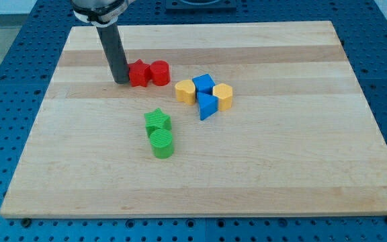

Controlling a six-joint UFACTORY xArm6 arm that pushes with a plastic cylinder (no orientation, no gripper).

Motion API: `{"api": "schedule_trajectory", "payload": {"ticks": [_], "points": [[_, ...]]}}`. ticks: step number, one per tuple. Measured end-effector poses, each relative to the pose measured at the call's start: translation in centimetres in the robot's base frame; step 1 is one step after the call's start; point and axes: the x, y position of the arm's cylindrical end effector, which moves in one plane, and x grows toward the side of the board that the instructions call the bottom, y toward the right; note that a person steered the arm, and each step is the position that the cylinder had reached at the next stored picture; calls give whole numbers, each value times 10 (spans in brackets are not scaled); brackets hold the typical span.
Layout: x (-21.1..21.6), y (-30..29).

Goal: Slide the blue blocks towards the top center

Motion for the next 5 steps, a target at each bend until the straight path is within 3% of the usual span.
{"api": "schedule_trajectory", "payload": {"ticks": [1, 4, 5], "points": [[36, 11], [43, 73], [65, 97]]}}
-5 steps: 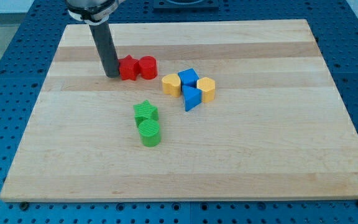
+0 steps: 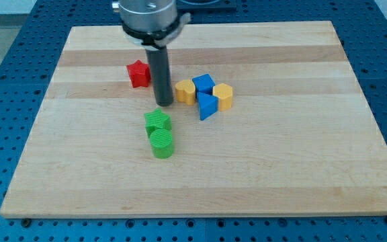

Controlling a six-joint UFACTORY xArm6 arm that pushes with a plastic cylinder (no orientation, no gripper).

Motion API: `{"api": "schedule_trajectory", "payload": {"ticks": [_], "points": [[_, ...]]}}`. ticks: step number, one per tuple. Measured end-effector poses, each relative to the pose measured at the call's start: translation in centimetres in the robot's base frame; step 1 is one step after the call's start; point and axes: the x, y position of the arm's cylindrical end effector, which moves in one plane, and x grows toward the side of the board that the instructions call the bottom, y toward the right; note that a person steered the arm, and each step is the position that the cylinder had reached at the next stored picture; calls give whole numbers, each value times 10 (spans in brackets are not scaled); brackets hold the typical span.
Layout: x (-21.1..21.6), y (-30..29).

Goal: Slide the blue blocks towards the top center

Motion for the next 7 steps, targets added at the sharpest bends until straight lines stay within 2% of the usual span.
{"api": "schedule_trajectory", "payload": {"ticks": [2, 5, 6, 7], "points": [[36, 48], [87, 57], [86, 92], [86, 92]]}}
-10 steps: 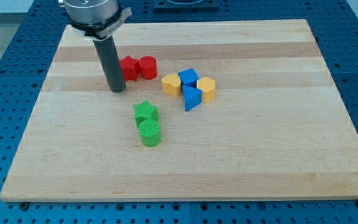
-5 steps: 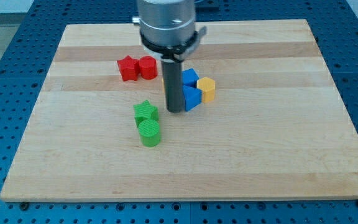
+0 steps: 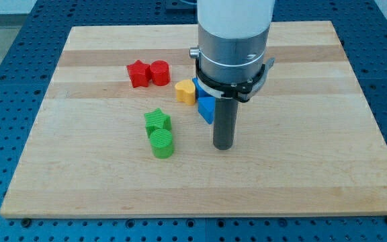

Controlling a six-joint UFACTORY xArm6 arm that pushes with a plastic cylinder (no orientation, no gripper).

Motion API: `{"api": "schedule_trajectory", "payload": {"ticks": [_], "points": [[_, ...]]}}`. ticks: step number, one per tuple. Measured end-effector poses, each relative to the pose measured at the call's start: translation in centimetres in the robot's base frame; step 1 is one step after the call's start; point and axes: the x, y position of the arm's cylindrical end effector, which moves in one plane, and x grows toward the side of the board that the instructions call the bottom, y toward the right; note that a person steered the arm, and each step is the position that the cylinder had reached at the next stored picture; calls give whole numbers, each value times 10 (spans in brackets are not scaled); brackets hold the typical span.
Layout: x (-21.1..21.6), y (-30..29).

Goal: Slide the blue blocks towards the top center

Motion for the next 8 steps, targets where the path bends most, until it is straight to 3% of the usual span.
{"api": "schedule_trajectory", "payload": {"ticks": [6, 7, 8], "points": [[-86, -16], [-69, -16], [-22, -16]]}}
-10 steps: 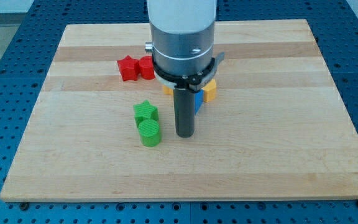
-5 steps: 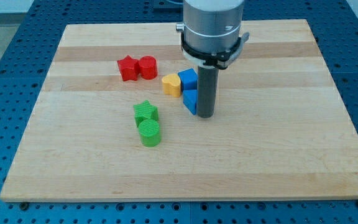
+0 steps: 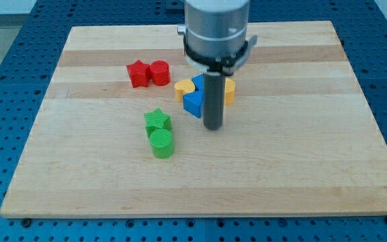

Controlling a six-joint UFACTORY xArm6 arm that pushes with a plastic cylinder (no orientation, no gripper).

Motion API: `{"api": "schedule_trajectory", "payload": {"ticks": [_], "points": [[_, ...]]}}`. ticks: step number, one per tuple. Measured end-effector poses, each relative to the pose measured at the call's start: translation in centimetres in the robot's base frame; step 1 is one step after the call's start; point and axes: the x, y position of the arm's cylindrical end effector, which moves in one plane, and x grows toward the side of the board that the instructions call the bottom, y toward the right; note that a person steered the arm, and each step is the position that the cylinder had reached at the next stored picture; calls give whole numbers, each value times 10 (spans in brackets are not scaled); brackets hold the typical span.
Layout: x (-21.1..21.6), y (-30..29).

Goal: Slide the blue blocks towards the top center

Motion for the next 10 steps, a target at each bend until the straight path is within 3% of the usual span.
{"api": "schedule_trajectory", "payload": {"ticks": [1, 10], "points": [[19, -5], [-56, -29]]}}
